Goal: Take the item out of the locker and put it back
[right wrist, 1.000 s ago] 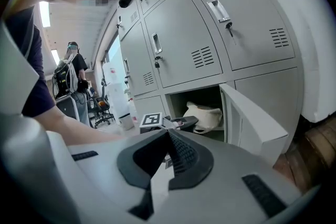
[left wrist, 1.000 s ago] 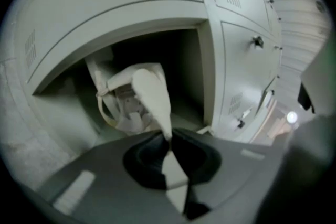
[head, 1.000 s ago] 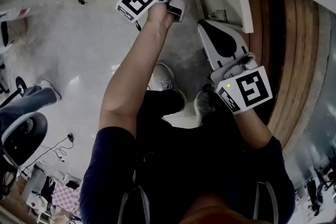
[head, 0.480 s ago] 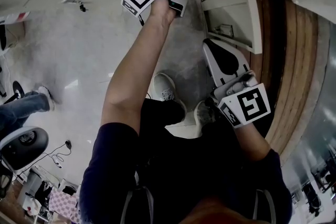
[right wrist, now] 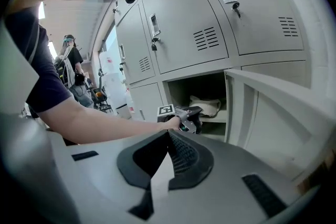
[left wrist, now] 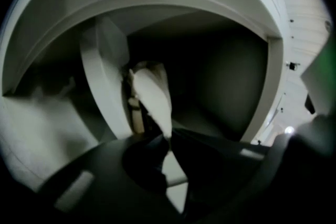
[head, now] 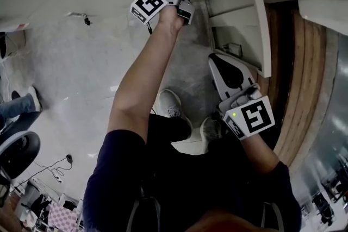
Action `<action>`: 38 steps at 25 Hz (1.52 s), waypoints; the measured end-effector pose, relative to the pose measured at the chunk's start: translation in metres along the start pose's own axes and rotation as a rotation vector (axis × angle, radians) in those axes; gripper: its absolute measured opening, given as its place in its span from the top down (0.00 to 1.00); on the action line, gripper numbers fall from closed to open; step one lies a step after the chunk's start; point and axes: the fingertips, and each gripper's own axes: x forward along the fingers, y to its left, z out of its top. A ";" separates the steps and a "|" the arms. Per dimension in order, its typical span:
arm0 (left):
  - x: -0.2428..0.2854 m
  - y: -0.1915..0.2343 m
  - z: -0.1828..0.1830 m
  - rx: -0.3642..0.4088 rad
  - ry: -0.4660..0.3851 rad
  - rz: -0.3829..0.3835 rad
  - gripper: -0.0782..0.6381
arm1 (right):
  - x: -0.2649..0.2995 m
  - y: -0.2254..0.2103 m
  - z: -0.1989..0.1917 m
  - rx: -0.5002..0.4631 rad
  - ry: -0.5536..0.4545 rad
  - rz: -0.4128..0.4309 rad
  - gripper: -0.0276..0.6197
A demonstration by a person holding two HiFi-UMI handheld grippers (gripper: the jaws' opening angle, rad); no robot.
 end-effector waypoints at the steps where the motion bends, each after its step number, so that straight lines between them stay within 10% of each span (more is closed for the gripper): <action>1: 0.002 0.003 0.002 -0.004 -0.001 0.002 0.87 | 0.003 -0.001 0.002 -0.005 -0.001 -0.002 0.95; 38: -0.032 -0.001 -0.011 -0.112 -0.073 0.106 0.68 | 0.080 -0.009 0.061 -0.118 -0.065 -0.015 0.95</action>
